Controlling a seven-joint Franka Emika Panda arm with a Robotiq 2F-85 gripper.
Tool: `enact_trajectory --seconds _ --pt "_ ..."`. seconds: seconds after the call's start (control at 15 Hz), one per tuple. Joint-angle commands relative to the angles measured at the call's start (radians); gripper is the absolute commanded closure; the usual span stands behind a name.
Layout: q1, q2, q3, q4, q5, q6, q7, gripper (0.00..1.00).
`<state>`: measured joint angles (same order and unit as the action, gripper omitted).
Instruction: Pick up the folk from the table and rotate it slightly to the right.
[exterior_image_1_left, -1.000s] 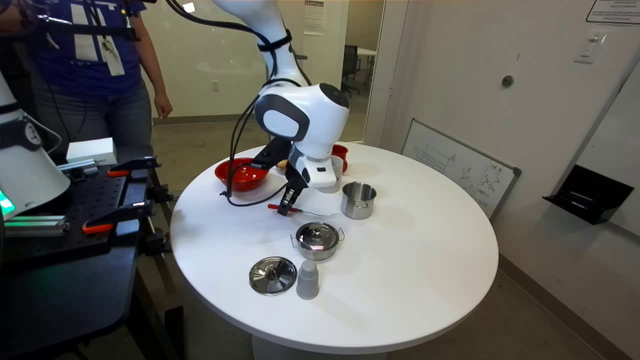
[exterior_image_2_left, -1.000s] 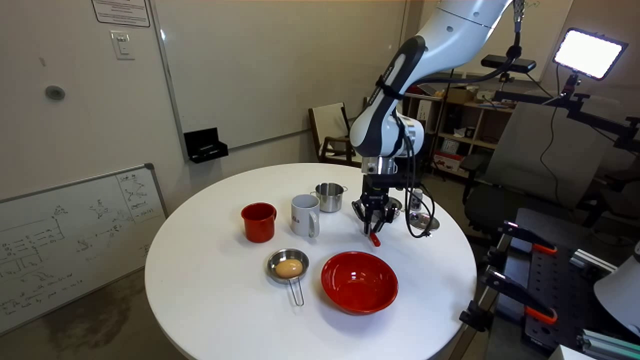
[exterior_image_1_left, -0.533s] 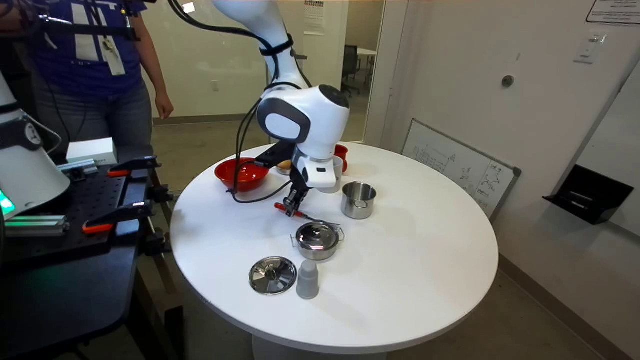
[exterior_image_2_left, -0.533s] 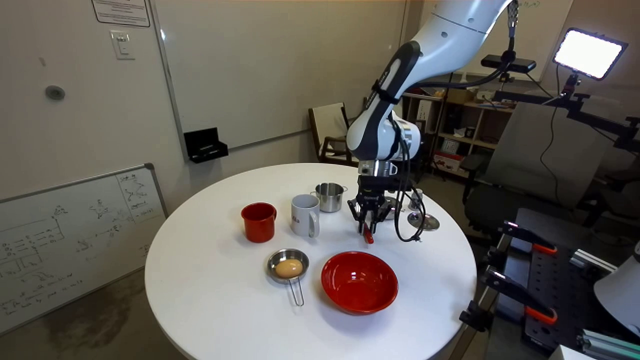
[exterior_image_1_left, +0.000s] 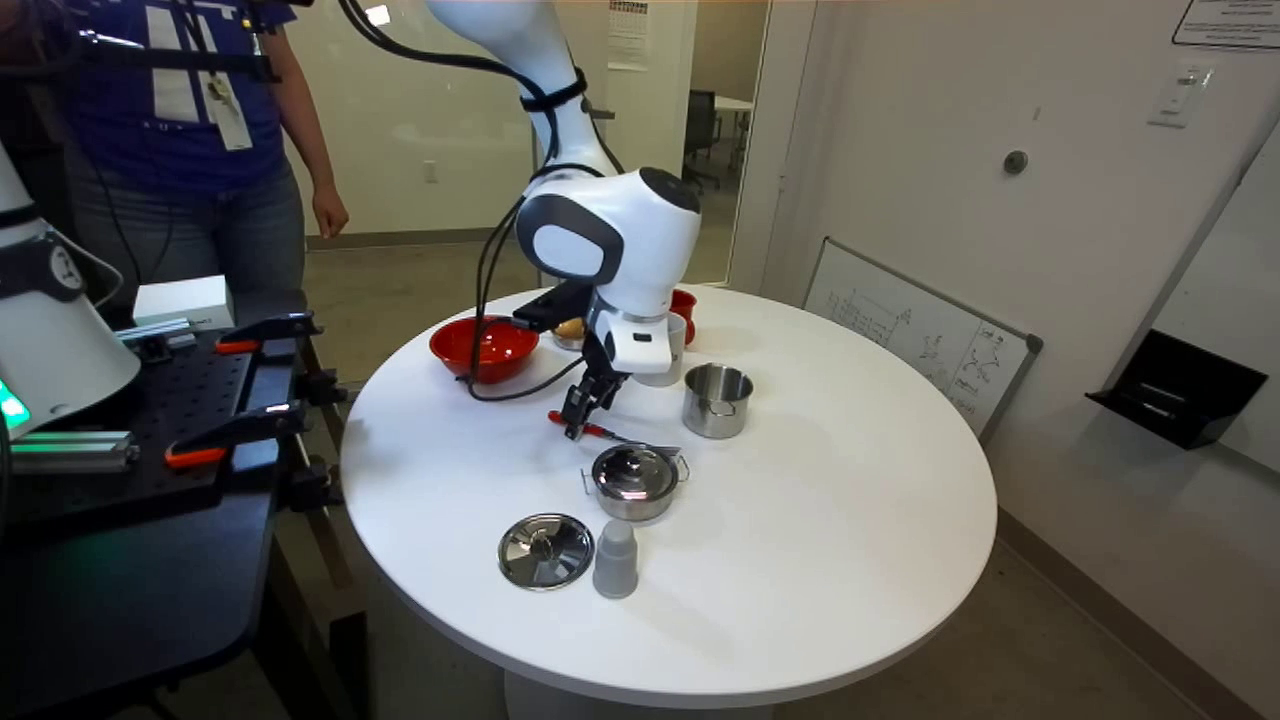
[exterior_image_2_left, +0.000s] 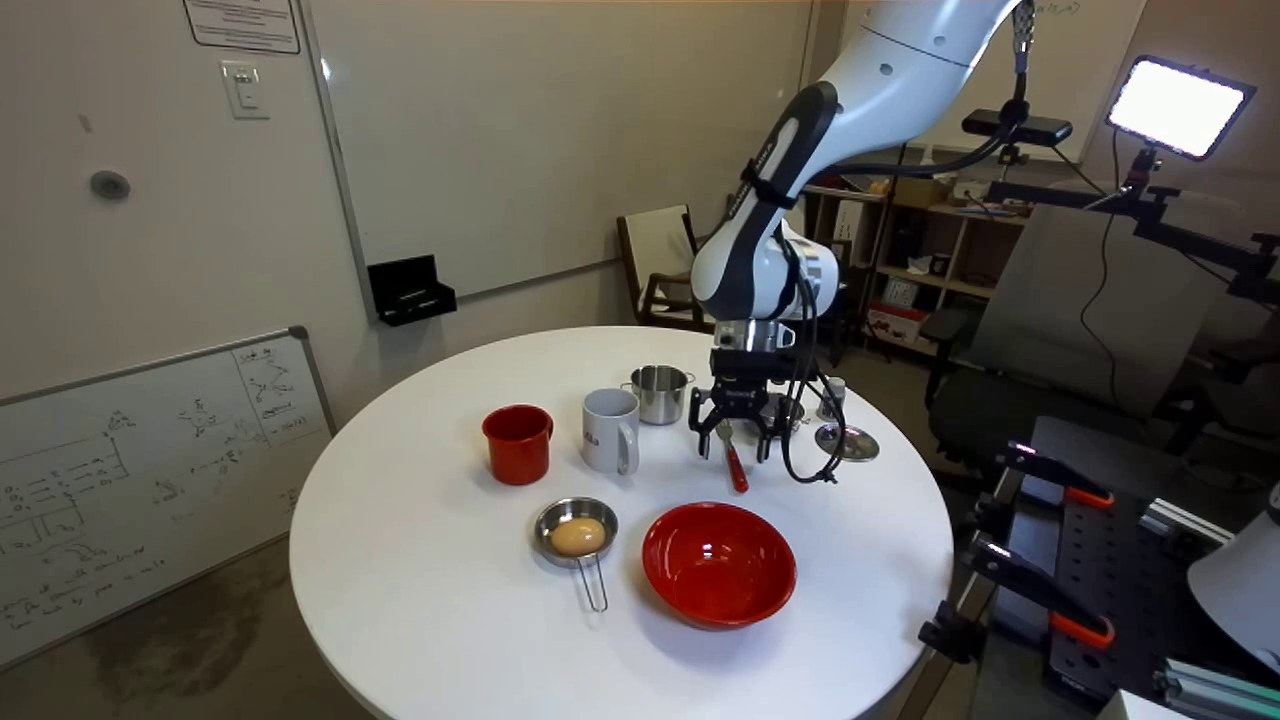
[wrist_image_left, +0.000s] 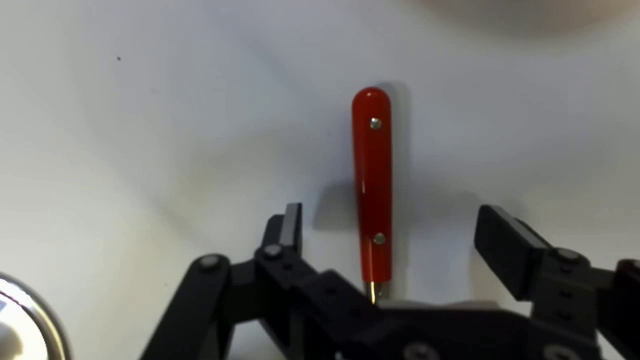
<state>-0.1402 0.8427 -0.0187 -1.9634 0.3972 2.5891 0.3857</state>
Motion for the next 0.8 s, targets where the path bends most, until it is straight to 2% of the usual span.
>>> enact_trajectory --seconds 0.0,0.4,0.53,0.6,0.73 --pt "0.059 -0.052 -0.048 -0.033 -0.009 0.012 0.051 0.0" --pt "0.149 -0.175 -0.134 -0.097 -0.093 -0.008 0.084 0.0" --pt "0.154 -0.205 -0.143 -0.103 -0.121 -0.013 0.072 0.0" --pt "0.128 -0.151 -0.116 -0.06 -0.096 -0.003 0.064 0.0" --pt "0.128 -0.162 -0.116 -0.063 -0.099 -0.003 0.064 0.0"
